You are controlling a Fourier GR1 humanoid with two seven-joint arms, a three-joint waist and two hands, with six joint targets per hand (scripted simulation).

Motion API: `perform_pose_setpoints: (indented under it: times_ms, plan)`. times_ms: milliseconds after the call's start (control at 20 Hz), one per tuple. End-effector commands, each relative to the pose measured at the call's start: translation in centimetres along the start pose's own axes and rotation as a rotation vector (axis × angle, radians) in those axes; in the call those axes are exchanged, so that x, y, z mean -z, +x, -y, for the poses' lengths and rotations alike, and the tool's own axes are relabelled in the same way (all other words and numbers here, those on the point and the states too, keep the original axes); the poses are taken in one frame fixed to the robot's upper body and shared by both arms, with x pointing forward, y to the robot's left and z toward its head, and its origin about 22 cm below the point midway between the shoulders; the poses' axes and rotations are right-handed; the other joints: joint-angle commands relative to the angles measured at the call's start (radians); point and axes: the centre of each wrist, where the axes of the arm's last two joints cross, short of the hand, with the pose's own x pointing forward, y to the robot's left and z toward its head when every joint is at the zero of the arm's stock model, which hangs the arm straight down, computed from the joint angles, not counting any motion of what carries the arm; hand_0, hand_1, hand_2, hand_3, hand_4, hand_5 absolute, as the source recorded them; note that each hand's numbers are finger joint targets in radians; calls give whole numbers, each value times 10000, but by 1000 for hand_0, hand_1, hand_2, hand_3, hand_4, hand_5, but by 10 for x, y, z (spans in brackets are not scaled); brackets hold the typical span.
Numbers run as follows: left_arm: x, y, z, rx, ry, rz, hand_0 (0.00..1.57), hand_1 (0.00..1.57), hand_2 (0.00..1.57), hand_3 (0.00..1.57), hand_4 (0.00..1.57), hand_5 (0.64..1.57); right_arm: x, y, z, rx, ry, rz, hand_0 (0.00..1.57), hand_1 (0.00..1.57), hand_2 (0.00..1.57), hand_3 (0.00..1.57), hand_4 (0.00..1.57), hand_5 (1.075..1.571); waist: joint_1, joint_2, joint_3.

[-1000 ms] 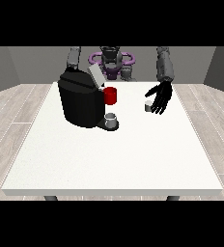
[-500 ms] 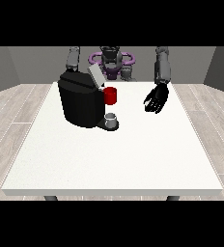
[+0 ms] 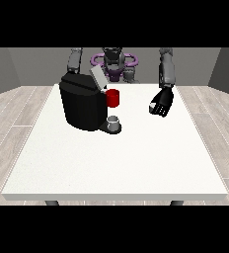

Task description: Insert the coffee pod into the coffee machine and close the lid

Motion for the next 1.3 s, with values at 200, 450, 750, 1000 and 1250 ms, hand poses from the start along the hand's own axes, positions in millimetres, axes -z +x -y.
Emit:
perform_pose_setpoints:
  times_ms: [200,450,750,1000,1250]
  plan:
    - [10,7,2,99,78,449,1149,1149,1257,1162,466,1571,7,-7,17,-672,-601,-323,0,0,0,0,0,1571,159,-127,-11]
    - [26,31,-13,-1394,-18,1526,1433,1433,1423,1352,489,1571,3,-7,-5,-906,-370,-881,0,0,0,0,0,1571,248,-807,-14]
    - [33,53,-22,-1347,-1060,1797,1403,1403,1395,1319,502,1571,-21,-59,8,-969,-637,-1678,0,0,0,0,0,1571,704,-1715,-3]
    - [44,82,-40,-1382,-1398,2112,1418,1418,1400,1334,534,1571,-19,-62,7,-1006,-623,-2095,0,0,0,0,0,1571,694,-2117,-6]
    - [49,96,-41,-1574,-1243,2002,1418,1418,1400,1334,534,1571,-13,-46,5,-418,-443,-1524,0,0,0,0,0,1571,259,-2139,-8]
